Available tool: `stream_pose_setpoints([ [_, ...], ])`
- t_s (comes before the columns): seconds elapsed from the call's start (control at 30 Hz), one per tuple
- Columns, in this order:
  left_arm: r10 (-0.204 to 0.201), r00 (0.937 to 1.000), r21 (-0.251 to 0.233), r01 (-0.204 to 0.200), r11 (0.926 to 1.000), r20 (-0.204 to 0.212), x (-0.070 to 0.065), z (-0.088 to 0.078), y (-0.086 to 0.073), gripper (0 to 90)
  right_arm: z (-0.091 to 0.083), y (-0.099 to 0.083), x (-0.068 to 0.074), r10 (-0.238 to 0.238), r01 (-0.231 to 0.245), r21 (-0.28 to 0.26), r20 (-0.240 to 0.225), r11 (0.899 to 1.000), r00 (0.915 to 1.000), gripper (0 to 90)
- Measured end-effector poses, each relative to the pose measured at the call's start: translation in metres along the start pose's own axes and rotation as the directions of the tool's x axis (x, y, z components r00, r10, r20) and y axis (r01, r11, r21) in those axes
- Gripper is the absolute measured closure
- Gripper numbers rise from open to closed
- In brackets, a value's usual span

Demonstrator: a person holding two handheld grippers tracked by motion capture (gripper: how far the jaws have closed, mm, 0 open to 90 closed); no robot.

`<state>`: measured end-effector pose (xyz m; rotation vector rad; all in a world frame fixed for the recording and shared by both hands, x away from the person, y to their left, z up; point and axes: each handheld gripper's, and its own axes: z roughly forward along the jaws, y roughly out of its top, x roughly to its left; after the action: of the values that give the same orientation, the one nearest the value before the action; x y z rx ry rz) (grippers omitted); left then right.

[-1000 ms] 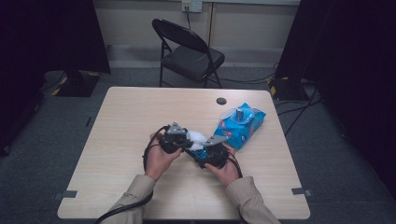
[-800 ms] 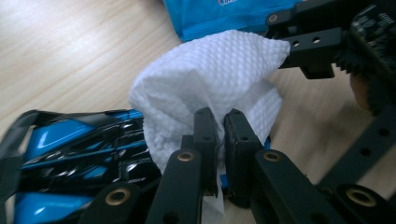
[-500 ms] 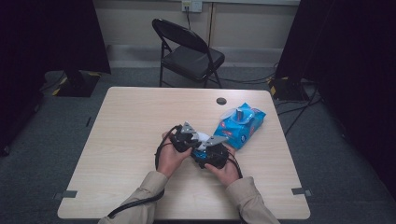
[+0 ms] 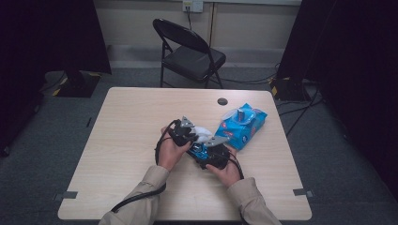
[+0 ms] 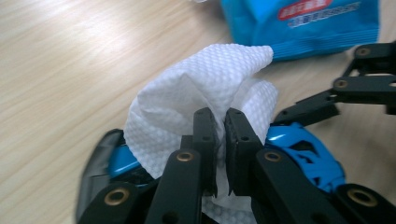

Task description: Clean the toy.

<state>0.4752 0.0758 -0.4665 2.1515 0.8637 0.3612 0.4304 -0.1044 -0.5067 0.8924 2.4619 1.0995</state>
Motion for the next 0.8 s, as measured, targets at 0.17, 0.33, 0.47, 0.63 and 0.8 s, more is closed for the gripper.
stream_pose_setpoints([
  [0.17, 0.014, 0.9992, 0.013, -0.013, 0.9998, -0.038, 0.01, -0.003, -0.001, 84.2, 0.0, 0.0, 0.0, 0.002, -0.002, 0.001, -0.001, 1.0, 1.0, 24.7],
  [0.33, 0.031, 0.9968, 0.029, -0.029, 0.9991, -0.074, 0.016, -0.004, -0.003, 84.2, 0.0, 0.0, 0.0, 0.003, -0.003, 0.0, 0.0, 1.0, 1.0, 24.7],
  [0.47, 0.049, 0.9915, 0.042, -0.045, 0.9981, -0.121, 0.024, -0.007, -0.005, 84.2, 0.0, 0.0, 0.0, 0.002, -0.002, 0.0, 0.0, 1.0, 1.0, 24.8],
  [0.63, 0.05, 0.9892, 0.044, -0.044, 0.998, -0.138, 0.026, -0.007, -0.005, 84.3, 0.0, 0.0, 0.0, 0.002, -0.002, 0.0, 0.0, 1.0, 1.0, 24.7],
  [0.8, 0.042, 0.9933, 0.011, -0.041, 0.9991, -0.107, 0.02, -0.015, -0.003, 85.2, 0.0, 0.0, 0.0, 0.005, -0.005, 0.0, 0.0, 1.0, 1.0, 24.8],
])
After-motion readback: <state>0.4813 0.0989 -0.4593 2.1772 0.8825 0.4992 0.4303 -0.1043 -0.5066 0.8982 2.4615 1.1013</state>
